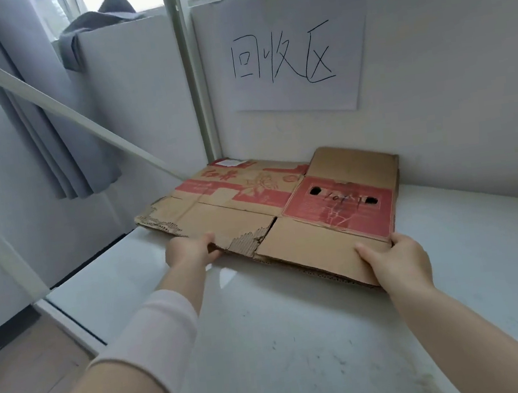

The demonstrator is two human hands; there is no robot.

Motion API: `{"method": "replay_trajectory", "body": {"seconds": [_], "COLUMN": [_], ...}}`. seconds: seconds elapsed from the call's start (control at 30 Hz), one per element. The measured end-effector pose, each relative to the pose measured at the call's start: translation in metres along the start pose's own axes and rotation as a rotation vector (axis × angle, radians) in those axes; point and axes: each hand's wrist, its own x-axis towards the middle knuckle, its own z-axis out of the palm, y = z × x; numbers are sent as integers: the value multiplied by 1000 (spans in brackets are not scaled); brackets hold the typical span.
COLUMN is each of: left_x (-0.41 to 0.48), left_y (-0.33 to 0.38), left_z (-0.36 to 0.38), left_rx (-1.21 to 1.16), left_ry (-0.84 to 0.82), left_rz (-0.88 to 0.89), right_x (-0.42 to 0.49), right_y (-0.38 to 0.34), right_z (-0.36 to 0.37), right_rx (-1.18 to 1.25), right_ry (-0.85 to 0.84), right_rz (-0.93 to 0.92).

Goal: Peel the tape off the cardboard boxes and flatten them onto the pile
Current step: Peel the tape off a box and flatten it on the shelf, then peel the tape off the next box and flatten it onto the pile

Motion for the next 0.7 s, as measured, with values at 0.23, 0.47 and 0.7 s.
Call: {"method": "replay_trajectory", "body": {"seconds": [0.23, 0.47, 0.7], "left_x": [-15, -86, -212], "left_y": [10, 18, 26], "left_z": [7, 25, 73], "left_rx": [469, 1001, 1465], "left_ry": [192, 93, -230], "left_rz": [51, 235, 887], "right_x": [-11, -31, -78], "right_y": [-6, -15, 10], "right_z": [-2, -34, -144], "right_rx": [-342, -486, -921], "right_ry": [35, -65, -43], "right_rz": [-27, -158, -537]}}
